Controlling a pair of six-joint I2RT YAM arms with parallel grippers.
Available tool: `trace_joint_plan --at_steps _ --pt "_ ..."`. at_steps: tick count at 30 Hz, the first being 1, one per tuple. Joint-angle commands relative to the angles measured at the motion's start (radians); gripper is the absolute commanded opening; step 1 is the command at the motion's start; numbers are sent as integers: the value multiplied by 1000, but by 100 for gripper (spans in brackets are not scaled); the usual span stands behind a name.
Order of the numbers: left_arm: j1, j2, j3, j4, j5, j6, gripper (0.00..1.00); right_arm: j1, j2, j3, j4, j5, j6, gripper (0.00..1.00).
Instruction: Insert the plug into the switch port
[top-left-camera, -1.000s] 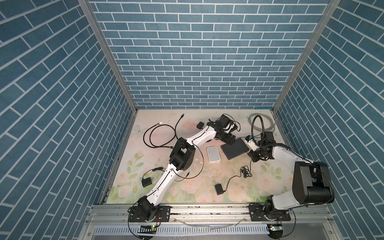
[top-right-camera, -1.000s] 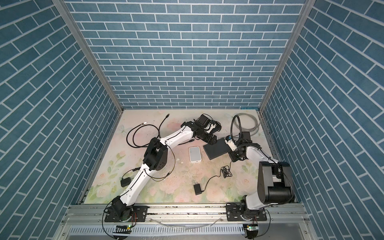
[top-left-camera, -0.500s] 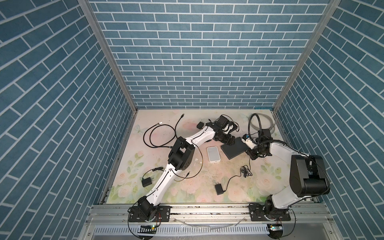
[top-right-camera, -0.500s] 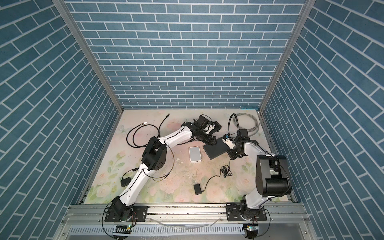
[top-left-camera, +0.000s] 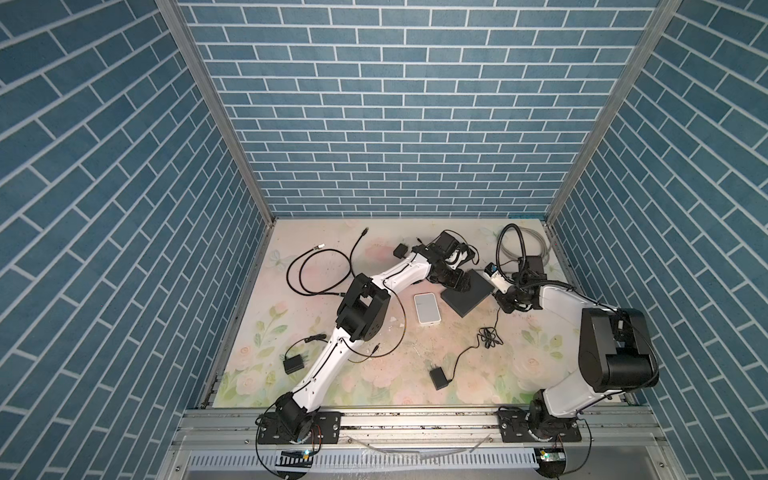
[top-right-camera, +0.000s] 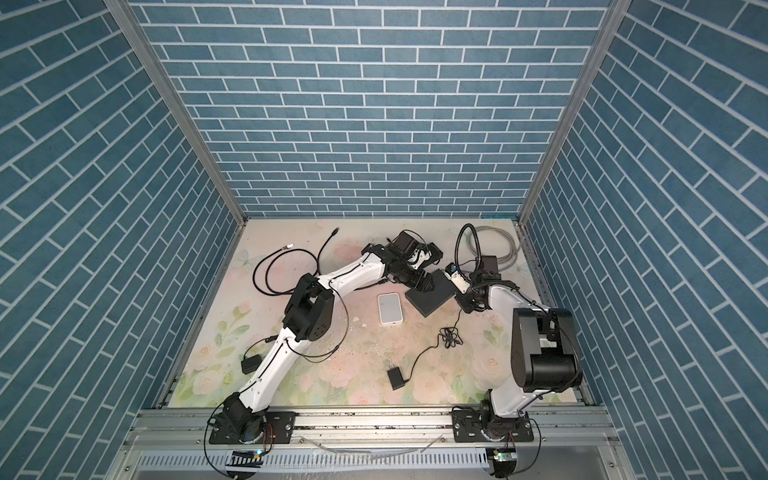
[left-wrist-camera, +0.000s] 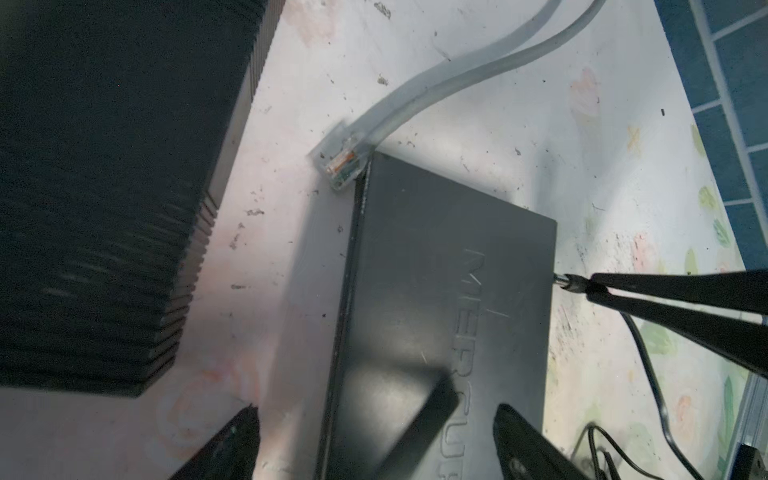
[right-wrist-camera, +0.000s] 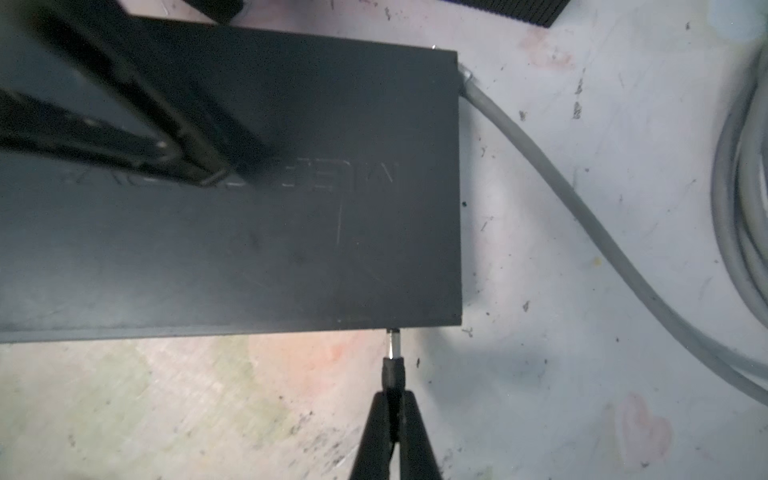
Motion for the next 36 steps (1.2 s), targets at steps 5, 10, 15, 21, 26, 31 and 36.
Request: trace_joint_plan --at_steps 5,10,15,21,26,31,36 --pt "-2 19 74 -122 -32 -20 89 -29 31 -49 95 -37 -94 0" --pt "-1 32 134 -140 -62 -21 90 -34 26 -67 137 -39 -97 0" --pt "1 94 259 -188 -73 -17 90 -39 -4 -118 220 -38 -92 0" --pt "2 132 301 -212 -85 -2 90 -57 -3 -86 160 -86 -103 0" --pt "18 70 206 -185 -113 -5 90 -46 -51 -31 28 -103 -55 0" --pt "33 -2 139 -149 -127 -3 90 -8 -132 -9 -50 -135 106 0" --pt "36 -34 126 -173 -127 -4 90 75 -194 12 -154 -129 248 0"
